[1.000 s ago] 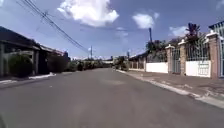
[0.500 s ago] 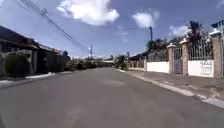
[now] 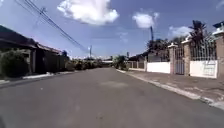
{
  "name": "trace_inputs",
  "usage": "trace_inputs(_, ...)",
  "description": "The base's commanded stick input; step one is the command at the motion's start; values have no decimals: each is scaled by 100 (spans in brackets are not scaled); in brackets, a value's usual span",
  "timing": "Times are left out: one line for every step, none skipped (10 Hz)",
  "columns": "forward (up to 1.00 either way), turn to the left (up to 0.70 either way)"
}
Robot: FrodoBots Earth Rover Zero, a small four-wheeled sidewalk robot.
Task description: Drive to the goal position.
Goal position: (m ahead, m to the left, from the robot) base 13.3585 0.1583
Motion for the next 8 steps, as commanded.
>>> trace_inputs(45, 0)
trace_inputs(45, 0)
trace_inputs(45, 0)
trace_inputs(45, 0)
trace_inputs(45, 0)
trace_inputs(45, 0)
trace_inputs(45, 0)
trace_inputs(45, 0)
